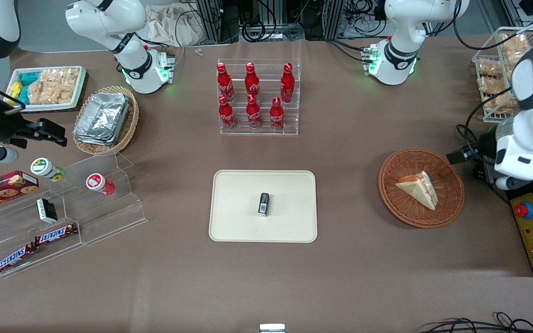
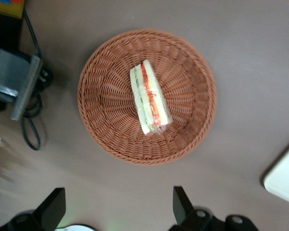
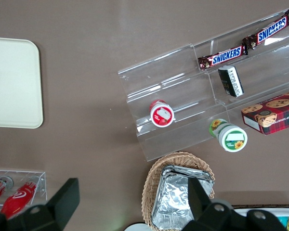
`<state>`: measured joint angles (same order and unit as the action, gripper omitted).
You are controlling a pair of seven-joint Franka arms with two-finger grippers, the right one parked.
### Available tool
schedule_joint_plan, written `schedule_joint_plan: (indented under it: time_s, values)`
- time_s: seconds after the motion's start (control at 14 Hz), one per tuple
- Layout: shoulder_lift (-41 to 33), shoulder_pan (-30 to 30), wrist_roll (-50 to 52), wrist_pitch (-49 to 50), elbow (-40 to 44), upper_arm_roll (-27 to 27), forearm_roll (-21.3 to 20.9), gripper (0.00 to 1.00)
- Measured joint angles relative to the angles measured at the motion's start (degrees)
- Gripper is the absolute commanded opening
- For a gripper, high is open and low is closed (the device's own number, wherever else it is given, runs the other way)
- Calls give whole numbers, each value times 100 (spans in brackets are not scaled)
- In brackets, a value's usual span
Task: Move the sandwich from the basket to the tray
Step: 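Lower the left gripper onto the triangular sandwich and close on it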
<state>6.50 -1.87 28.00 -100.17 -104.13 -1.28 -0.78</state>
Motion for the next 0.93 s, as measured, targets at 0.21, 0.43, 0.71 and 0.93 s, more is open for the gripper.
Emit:
schedule_joint_plan:
  time_s: [0.21, 0.43, 0.71, 0.93]
  values:
    - [347, -9, 771, -854, -479, 7, 1, 100]
    - [903, -25, 1440, -1451, -614, 15, 5, 100]
    - [1527, -74, 2091, -2513, -867, 73, 6, 95]
    - [1632, -70, 2135, -3106, -1344, 78, 8, 37]
